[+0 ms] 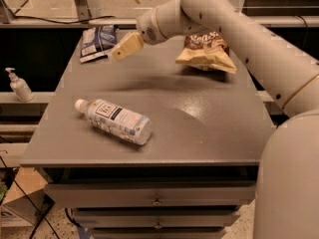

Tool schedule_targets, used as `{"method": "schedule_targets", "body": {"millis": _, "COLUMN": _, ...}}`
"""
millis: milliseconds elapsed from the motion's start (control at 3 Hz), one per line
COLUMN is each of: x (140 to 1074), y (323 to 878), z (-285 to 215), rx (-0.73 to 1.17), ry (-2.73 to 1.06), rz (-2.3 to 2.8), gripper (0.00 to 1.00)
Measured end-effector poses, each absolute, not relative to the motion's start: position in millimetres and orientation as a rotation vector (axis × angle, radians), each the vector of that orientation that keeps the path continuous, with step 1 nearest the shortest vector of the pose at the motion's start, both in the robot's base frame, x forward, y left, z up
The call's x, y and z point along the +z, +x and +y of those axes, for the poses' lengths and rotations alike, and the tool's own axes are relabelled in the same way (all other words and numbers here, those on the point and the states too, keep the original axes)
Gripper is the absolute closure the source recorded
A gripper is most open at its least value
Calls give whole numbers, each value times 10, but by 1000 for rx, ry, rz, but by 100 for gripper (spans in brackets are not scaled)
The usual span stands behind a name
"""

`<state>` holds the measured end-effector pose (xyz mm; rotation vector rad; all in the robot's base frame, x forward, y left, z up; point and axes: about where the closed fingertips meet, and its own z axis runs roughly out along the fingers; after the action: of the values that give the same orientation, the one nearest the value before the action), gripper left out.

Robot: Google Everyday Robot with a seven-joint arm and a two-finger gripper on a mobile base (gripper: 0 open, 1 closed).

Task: Pick blue chip bag

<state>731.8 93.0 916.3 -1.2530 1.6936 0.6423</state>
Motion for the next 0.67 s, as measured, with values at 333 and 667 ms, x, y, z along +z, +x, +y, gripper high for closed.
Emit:
{"method": "schedule_targets", "body": {"millis": 333, "x": 9037, "y": 7545, "z": 1044, "rx": 694, "ry": -1202, "rz": 1673, "gripper": 0}}
{"method": "schedule_targets", "body": {"millis": 667, "x": 8888, "y": 7734, "z": 1150, "rx": 734, "ry": -1167, "rz": 1674, "gripper": 0}}
